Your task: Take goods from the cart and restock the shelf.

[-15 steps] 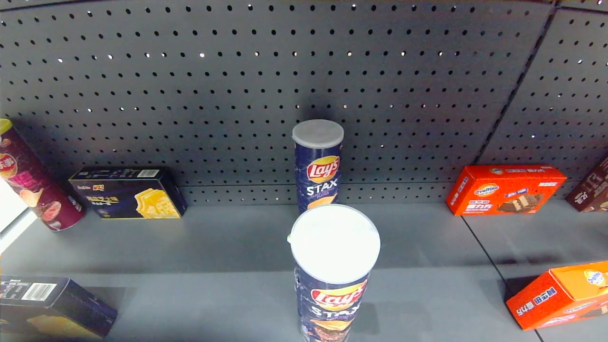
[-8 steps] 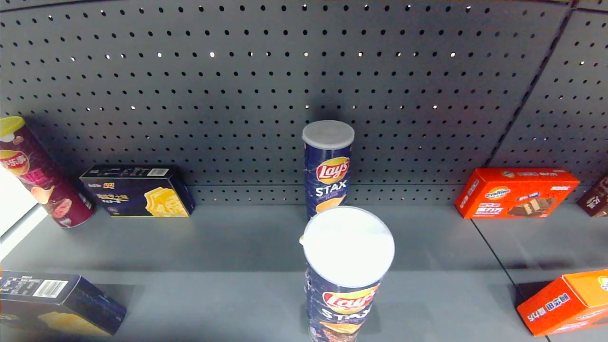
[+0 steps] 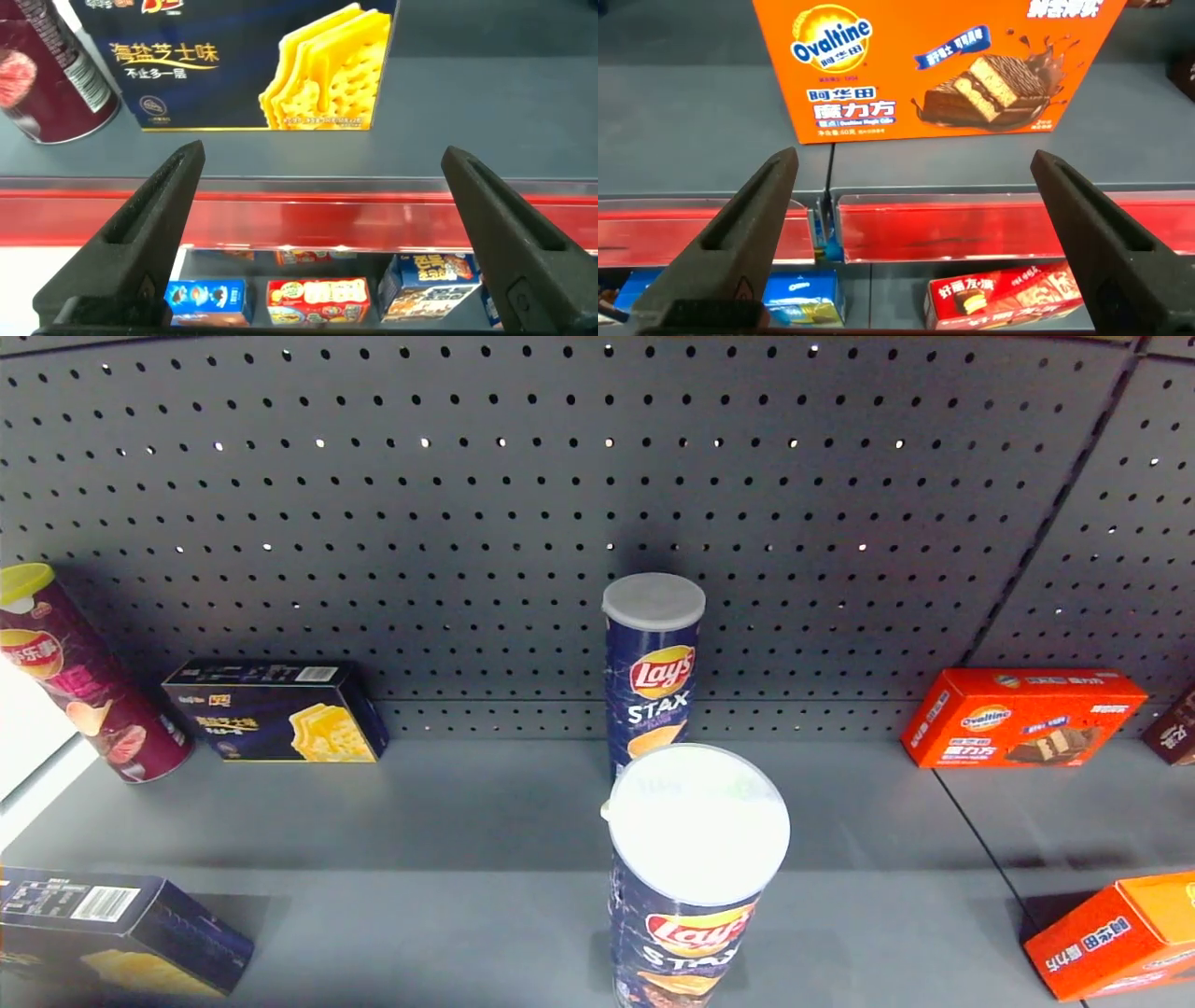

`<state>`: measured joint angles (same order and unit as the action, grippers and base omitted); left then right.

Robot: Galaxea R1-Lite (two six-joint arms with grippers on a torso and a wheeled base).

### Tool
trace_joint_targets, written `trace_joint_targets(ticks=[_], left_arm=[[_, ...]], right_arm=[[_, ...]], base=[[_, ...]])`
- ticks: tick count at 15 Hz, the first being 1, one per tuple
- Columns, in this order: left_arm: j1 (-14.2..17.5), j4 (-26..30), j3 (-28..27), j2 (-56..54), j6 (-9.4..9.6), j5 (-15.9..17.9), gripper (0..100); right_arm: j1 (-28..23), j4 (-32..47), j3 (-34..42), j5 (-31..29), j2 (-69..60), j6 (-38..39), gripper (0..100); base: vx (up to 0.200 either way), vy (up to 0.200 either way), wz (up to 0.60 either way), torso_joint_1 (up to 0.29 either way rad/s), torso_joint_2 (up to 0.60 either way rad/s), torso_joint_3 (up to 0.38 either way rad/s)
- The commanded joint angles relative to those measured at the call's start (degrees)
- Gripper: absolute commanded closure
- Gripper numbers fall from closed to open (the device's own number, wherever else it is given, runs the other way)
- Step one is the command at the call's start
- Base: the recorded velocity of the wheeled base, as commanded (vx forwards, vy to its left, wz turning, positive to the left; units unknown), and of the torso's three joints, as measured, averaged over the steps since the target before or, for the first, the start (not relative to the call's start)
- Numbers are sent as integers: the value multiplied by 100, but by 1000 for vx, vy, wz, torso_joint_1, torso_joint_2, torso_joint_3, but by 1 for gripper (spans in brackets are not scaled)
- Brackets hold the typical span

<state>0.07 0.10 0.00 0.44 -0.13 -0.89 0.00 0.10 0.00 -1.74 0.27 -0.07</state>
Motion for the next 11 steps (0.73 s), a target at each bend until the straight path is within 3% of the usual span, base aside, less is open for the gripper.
trace_joint_targets(ticks=[1, 11], left_arm=[[1, -1, 0, 0, -4, -8, 0], [1, -1, 0, 0, 5, 1, 0]], right_arm=[[0, -1, 0, -1, 8, -1, 0], [0, -1, 0, -1, 8, -19, 0]], base=[[0, 0, 0, 0, 0, 0], [0, 0, 0, 0, 0, 0]])
